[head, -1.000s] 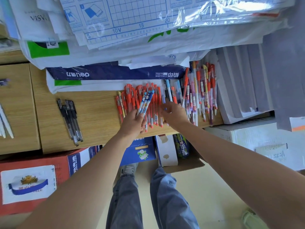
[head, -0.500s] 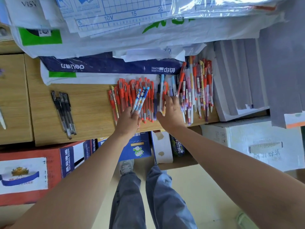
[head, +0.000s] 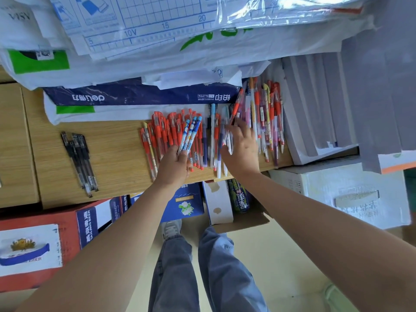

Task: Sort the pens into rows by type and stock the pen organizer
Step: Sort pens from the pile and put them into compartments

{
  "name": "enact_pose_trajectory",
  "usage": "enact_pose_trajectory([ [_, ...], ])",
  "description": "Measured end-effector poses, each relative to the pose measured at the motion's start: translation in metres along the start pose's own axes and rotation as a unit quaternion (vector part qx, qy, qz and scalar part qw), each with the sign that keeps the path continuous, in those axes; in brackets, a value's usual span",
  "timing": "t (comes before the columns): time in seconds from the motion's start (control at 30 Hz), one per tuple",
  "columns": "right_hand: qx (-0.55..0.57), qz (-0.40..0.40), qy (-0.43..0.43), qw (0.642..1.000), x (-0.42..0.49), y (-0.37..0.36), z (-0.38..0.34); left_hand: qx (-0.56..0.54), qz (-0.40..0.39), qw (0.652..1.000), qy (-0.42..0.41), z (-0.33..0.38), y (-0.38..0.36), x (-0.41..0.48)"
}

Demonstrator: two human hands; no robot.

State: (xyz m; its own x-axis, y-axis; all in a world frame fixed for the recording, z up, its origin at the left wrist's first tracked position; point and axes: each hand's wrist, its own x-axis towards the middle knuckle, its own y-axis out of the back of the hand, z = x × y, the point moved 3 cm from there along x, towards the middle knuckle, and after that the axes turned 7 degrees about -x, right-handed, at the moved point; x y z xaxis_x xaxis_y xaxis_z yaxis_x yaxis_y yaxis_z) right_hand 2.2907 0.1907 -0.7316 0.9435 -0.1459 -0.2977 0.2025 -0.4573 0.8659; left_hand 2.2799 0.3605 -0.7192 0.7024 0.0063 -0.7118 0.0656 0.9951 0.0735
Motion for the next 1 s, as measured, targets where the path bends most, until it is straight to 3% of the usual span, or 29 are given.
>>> enact_pose_trajectory([
  [0.1,-0.048,-0.029,-0.018,0.998,0.007,0.005,0.009,0.001,-0.001,1.000,0.003,0.000,-0.003,0.004],
  [0.2,-0.020,-0.065,-0.037,0.997,0.006,0.001,0.002,-0.006,-0.002,1.000,0.013,0.000,-0.007,0.006],
  [0.33,0.026,0.022,-0.009,0.999,0.007,0.003,0.008,0.000,-0.011,1.000,0.013,0.002,-0.010,0.006],
  [0.43,0.045,0.063,-0.040,0.996,0.017,0.017,0.023,-0.009,-0.012,1.000,0.013,0.004,-0.015,0.007],
  [0.8,-0.137,0.049,-0.091,0.985,0.046,0.033,0.038,-0.017,-0.033,0.999,0.021,0.011,-0.035,0.011],
  [1.0,-0.206,0.002,-0.109,0.973,0.050,0.023,0.044,-0.029,-0.027,0.999,0.032,0.015,-0.040,0.014],
])
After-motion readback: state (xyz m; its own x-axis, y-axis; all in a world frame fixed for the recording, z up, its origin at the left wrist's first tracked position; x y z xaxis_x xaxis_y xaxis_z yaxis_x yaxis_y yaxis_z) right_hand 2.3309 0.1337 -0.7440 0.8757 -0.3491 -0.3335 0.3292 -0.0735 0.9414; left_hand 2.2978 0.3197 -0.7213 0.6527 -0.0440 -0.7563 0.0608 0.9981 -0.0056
